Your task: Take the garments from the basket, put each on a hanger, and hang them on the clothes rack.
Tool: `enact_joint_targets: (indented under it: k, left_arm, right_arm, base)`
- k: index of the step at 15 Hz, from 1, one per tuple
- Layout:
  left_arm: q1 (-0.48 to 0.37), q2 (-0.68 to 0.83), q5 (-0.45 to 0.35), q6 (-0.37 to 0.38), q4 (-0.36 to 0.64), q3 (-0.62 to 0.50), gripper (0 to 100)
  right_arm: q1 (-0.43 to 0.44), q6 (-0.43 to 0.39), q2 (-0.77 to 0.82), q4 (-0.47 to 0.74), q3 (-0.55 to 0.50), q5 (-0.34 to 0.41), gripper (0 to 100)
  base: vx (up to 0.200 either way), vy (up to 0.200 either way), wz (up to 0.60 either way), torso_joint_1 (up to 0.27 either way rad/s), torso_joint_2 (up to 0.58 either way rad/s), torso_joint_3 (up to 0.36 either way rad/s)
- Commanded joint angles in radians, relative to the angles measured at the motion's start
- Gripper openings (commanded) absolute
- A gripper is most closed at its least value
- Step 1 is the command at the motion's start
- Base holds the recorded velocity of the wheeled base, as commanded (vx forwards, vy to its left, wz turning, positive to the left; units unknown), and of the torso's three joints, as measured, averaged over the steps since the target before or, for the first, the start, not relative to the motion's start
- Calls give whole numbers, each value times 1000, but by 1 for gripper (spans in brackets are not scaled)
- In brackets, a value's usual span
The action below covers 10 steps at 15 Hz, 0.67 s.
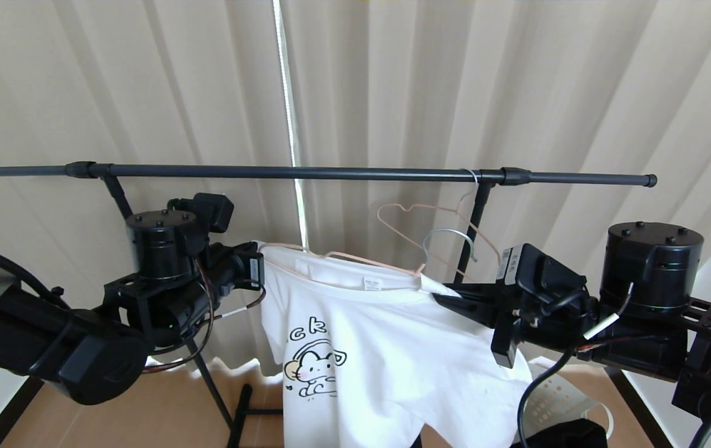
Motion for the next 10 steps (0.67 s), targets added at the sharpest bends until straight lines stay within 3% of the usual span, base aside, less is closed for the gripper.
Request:
enact_joint_targets:
  k: [1,4,10]
  left_arm:
    - [10,-37,0,2,16,-22,0]
    - [28,-39,-14,40,19,-27,0]
    - [51,-37,-42,41,77,-70,0]
  right_arm:
    - [1,-2,20,0,0,0,0]
    - [2,-2,55,-1,-2,-1,0]
    - [2,-4,56,0,-2,-5,0]
  base:
    - [0,0,0,0,0,0]
    - [0,0,0,0,0,0]
    - [0,0,0,0,0,0]
